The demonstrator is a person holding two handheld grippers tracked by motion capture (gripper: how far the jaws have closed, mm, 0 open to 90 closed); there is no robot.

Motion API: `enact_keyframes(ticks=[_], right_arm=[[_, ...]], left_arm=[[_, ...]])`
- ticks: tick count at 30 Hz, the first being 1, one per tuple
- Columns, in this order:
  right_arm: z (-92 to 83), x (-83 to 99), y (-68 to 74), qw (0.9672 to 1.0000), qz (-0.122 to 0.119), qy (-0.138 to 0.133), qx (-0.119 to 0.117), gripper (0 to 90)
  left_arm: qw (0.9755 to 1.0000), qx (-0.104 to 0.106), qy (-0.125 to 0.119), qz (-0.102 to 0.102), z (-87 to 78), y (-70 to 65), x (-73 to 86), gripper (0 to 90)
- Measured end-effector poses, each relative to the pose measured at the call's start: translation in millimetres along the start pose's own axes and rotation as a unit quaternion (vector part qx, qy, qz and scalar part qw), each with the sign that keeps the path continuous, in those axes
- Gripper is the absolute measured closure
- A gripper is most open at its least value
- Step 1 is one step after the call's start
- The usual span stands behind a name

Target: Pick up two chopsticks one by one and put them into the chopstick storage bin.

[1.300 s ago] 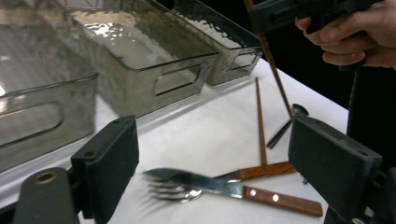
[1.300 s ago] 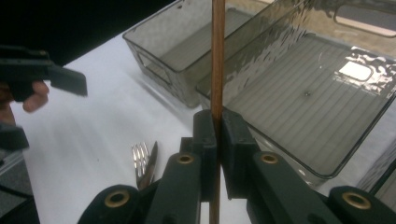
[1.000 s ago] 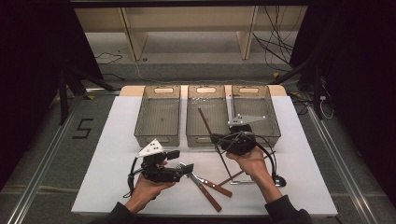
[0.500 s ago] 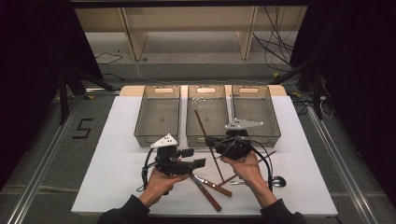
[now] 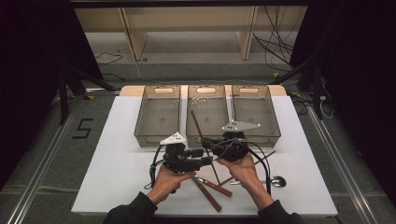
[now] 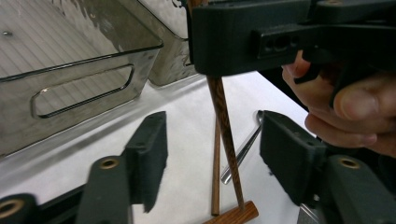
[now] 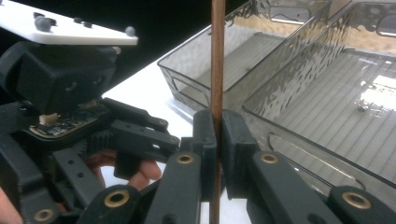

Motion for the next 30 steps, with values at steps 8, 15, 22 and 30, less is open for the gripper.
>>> enact_keyframes(ticks=[8,15,22,30], right_arm=[[1.8,0.4,1.8,1.0,0.001,-0.001,-0.005,85.6],[0.6,0.2,1.8,1.0,0.002,-0.005,-0.004,85.6],[-2.1,1.1,0.3,1.0,0.003,-0.009,-0.002,85.5],[-4.8,-0.2,1.7,0.9998,0.002,-0.016,-0.011,83.8]], left_arm=[[1.0,0.009,-0.001,0.001,3.8,-3.1,-2.9,62.0],[0.9998,0.018,0.0,-0.008,6.5,-4.2,-4.3,73.2],[0.9996,0.022,0.005,-0.018,7.6,-2.3,-3.3,79.7],[0.9994,0.02,0.012,-0.026,3.6,0.9,-5.3,83.9]])
Point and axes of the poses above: each handheld gripper's, and its own axes: z roughly forward along the jaws, x roughly out of its underside, y roughly to its left, the point moved 3 cm from there along z, roughly forward along the jaws, and after that the axes turned 10 degrees about -x, right-handed, at the moved point
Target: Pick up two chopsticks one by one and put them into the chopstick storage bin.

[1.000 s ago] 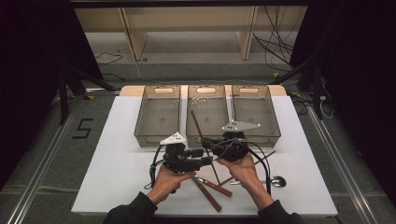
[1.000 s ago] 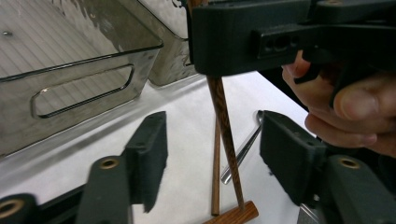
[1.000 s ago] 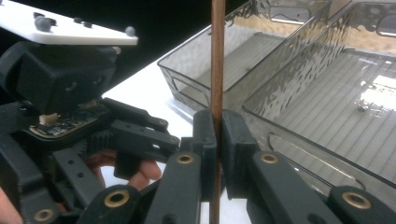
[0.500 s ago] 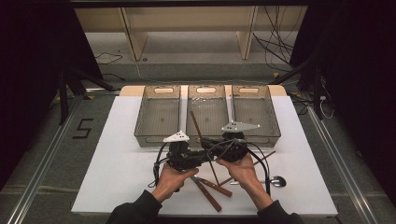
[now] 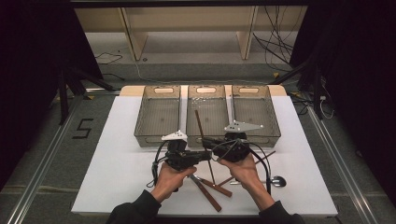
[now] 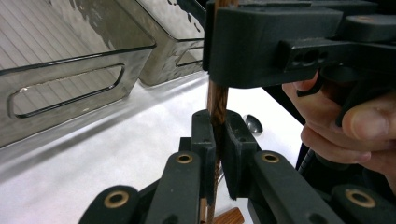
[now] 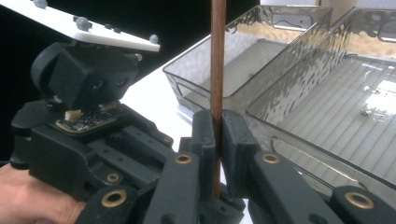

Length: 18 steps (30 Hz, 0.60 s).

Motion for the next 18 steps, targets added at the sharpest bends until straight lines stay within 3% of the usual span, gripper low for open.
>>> enact_keyframes(ticks=[2,6,10,11,18], right_arm=[[-0.6,-0.2,0.4,1.0,0.0,-0.001,-0.002,81.2],[-7.4,-0.8,2.3,0.9999,-0.014,-0.005,-0.006,64.0],[-14.4,0.5,2.2,0.9996,-0.028,0.005,-0.002,56.0],[-18.7,2.1,0.8,0.9993,-0.033,0.017,0.0,49.1],[-29.8,10.8,-3.0,0.9983,-0.047,0.034,0.011,39.2]], left_arm=[[1.0,-0.008,-0.001,0.005,-2.2,0.0,-1.0,84.1],[0.9997,-0.022,0.0,0.01,-11.8,10.2,-4.8,84.2],[0.9994,-0.033,-0.004,0.013,-21.1,19.8,-8.1,84.3],[0.9993,-0.037,-0.007,0.01,-24.4,23.1,-9.4,84.3],[0.9969,-0.073,-0.013,0.026,-45.5,42.4,-19.2,84.3]])
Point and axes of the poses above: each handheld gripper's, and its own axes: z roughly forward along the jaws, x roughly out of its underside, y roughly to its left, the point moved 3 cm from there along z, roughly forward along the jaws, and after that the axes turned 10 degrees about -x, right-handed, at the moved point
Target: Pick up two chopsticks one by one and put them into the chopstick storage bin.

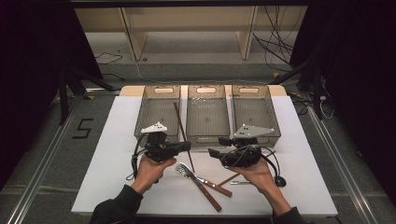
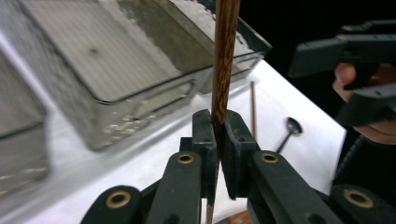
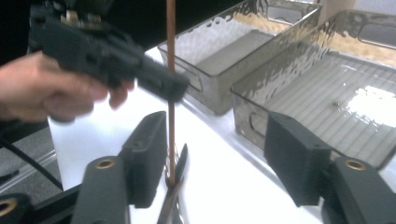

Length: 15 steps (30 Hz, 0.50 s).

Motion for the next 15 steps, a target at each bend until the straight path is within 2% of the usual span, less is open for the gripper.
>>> enact_keyframes(ticks=[4,11,15], right_arm=[[-4.6,8.0,-1.9,1.0,0.003,0.003,0.007,35.0],[-13.3,19.0,-4.6,0.9999,0.006,-0.006,0.009,30.3],[-16.6,27.4,-3.7,0.9998,0.002,0.001,0.019,28.8]], left_arm=[[0.9998,-0.015,0.001,0.011,-7.2,7.3,-7.6,84.3],[0.9994,-0.027,0.01,0.017,-21.6,18.3,-25.5,84.2],[0.9993,-0.033,0.011,0.013,-30.6,28.0,-39.5,84.1]])
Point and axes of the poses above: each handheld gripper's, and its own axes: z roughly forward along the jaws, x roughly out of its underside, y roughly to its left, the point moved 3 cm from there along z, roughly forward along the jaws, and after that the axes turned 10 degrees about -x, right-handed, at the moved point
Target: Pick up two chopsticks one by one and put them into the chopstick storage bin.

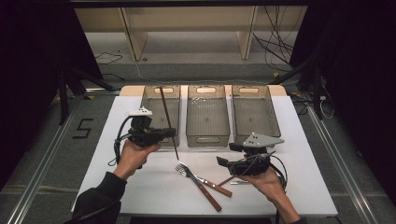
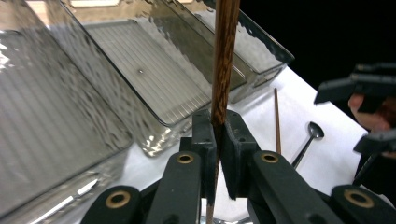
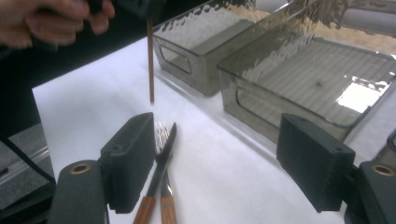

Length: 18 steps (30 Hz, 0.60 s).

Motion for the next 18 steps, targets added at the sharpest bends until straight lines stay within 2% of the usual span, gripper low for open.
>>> enact_keyframes(ticks=[9,15,18], right_arm=[[-5.3,8.2,0.3,1.0,0.004,0.003,0.004,26.7],[-9.0,12.9,0.8,1.0,0.006,0.003,0.007,25.2],[-10.3,15.7,0.7,0.9999,0.009,0.003,0.007,24.8]], left_arm=[[0.9998,-0.018,-0.008,-0.011,-14.1,22.5,-32.1,84.0],[0.9991,-0.041,-0.004,-0.004,-18.9,35.5,-48.7,84.0],[0.9983,-0.058,0.0,0.009,-19.7,42.0,-55.2,84.0]])
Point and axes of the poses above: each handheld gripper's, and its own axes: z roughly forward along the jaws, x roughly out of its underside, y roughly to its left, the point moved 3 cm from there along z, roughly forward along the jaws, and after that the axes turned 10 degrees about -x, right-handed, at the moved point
